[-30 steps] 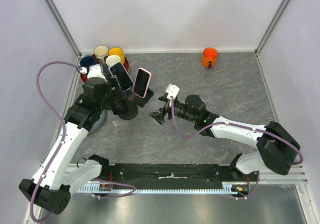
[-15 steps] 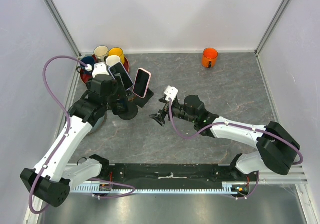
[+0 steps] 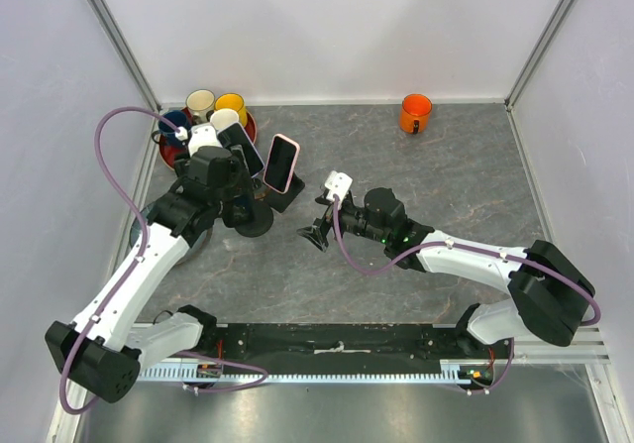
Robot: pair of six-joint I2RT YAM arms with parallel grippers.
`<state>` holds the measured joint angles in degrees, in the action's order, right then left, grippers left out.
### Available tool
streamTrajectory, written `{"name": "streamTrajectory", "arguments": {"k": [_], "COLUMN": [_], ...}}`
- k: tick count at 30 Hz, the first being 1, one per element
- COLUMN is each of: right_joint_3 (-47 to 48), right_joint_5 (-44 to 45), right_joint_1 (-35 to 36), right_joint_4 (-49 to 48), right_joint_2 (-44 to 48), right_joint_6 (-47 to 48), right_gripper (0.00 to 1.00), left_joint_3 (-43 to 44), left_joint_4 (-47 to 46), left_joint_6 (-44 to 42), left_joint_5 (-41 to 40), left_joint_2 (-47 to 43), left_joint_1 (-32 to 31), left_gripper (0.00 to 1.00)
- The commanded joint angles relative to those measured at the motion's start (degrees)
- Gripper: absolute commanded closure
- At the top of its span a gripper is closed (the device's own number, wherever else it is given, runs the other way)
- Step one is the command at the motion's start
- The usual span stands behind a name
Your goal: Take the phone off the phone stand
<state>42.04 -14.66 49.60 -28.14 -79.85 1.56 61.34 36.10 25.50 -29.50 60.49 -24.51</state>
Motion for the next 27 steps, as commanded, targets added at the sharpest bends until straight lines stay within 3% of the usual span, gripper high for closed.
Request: {"name": "streamTrajectory", "arguments": {"k": [1,22,27], "right_joint_3": [2.17,1.9,1.82], "right_joint_5": [-0.9,-1.6,-1.6], "right_joint_1": [-0.12,-0.12,-0.21], "right_joint_4": [-1.13,-1.22,-1.39], "right_joint_2": [0.31,0.66,0.58], "right_joint_6": [0.81,0.99,0.99], "right_gripper": [0.02,0.02,0.02], "left_joint_3": [-0.7,-2.02,-1.93], "left_joint_4": [-3.05,-3.75,-3.93], "left_joint_6": [1.4,2.72,2.37], "left_joint_5": [-1.71,-0.74,-0.48], "left_joint_2": [1.12,3.05,2.97], "left_joint_1": [-0.18,-0.89,-1.24], "left_gripper": [0.0,0.1,0.21]}}
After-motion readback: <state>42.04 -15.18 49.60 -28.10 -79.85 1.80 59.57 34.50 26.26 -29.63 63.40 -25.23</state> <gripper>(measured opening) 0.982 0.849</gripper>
